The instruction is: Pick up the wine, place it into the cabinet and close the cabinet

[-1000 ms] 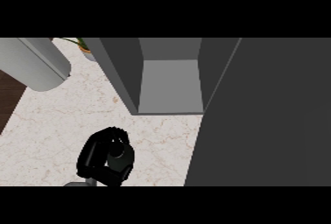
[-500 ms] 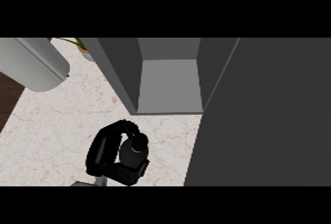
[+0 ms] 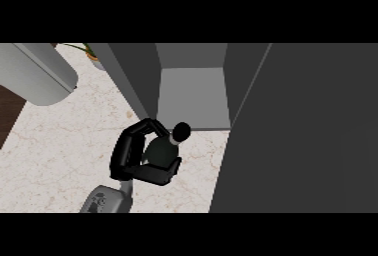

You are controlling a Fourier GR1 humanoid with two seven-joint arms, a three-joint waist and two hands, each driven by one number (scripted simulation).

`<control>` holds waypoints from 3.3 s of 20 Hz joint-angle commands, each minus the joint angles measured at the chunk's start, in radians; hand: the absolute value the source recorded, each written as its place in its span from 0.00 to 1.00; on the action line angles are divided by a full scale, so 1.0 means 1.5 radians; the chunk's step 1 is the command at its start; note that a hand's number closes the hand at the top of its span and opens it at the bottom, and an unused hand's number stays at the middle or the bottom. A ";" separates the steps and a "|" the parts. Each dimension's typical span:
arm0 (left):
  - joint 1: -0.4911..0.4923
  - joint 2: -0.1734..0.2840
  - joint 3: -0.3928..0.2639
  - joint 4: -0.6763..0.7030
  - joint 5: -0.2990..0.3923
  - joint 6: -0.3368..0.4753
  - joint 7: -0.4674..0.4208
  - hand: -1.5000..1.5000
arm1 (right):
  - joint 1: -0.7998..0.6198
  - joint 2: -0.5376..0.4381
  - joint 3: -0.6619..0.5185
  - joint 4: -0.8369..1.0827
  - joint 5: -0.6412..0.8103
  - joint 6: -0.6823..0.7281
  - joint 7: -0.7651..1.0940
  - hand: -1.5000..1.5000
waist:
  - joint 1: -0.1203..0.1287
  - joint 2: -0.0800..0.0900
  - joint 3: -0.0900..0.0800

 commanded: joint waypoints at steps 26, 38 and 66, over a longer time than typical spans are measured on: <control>-0.307 0.000 -0.018 0.319 0.110 0.114 -0.023 1.00 | 0.062 -0.005 0.015 -0.087 -0.040 0.026 -0.064 0.00 | -0.031 0.008 -0.001; -0.407 0.003 0.001 0.442 0.067 0.177 0.028 1.00 | 0.076 -0.006 0.012 -0.096 -0.055 0.035 -0.094 0.00 | -0.044 0.012 0.000; -0.636 0.037 0.108 0.803 0.106 0.237 -0.123 0.00 | 0.129 -0.021 0.040 -0.058 -0.081 0.088 -0.201 0.00 | -0.077 0.031 -0.001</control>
